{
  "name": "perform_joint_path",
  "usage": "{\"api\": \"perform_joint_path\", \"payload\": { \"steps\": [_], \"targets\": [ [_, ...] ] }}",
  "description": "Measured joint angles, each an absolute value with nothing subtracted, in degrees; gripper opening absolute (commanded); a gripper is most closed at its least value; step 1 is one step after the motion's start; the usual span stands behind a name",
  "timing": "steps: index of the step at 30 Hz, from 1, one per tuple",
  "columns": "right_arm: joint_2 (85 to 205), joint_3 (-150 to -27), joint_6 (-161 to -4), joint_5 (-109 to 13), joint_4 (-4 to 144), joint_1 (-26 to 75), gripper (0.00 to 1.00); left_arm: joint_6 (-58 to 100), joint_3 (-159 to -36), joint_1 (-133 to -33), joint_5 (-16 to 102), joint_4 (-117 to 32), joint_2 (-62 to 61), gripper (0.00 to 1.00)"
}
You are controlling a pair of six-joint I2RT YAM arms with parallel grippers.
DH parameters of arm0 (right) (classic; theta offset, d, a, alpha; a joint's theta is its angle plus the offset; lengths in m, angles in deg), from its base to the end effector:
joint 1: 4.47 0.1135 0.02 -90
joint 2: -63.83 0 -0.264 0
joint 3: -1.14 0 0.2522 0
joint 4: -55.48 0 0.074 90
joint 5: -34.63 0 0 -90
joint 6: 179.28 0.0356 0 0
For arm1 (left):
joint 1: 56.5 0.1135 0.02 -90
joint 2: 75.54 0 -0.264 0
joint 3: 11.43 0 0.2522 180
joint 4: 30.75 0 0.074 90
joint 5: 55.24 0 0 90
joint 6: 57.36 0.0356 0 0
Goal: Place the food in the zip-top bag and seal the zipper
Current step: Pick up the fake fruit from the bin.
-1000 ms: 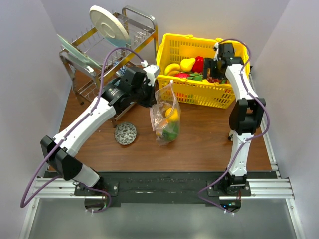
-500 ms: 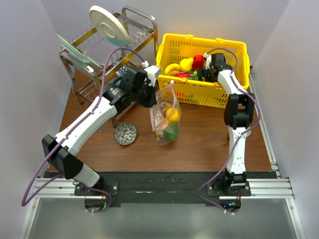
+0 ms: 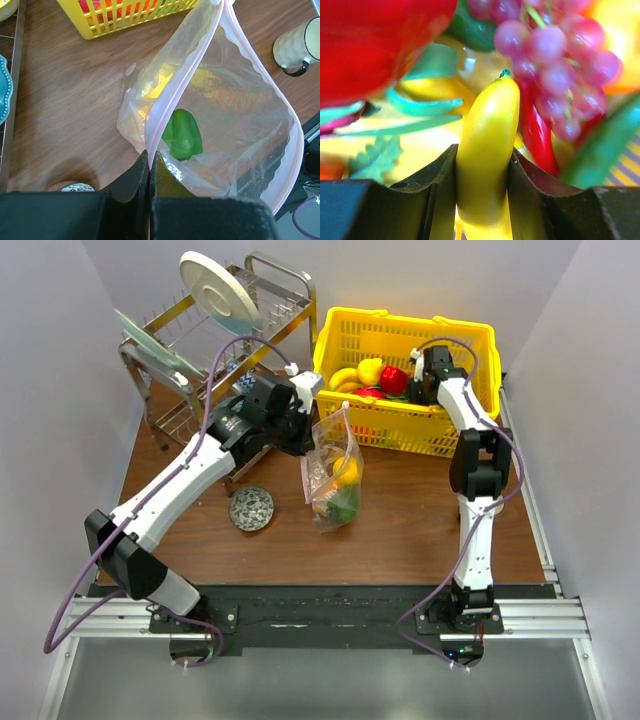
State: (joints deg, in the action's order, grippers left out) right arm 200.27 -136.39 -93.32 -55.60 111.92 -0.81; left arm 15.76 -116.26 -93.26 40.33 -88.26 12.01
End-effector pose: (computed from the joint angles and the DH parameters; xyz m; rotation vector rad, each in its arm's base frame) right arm 0.5247 0.0334 0.2101 -0.1688 2.5312 -0.0077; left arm 0.2648 -0.2021 0.3815 0.4562 2.2969 -0.5916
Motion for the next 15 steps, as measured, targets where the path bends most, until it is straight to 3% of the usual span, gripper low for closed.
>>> {"api": "perform_joint_path", "payload": {
  "steps": [9, 15],
  "targets": [
    [187.7, -135.6, -90.5, -54.88, 112.97, -1.05, 0.1, 15.71, -115.28, -93.26, 40.33, -87.58, 11.84, 0.0],
    [180.75, -137.46, -84.27, -48.24, 110.36, -1.12, 0.11, 15.67, -114.9, -93.26, 40.57, -87.32, 11.82, 0.0]
  ]
}}
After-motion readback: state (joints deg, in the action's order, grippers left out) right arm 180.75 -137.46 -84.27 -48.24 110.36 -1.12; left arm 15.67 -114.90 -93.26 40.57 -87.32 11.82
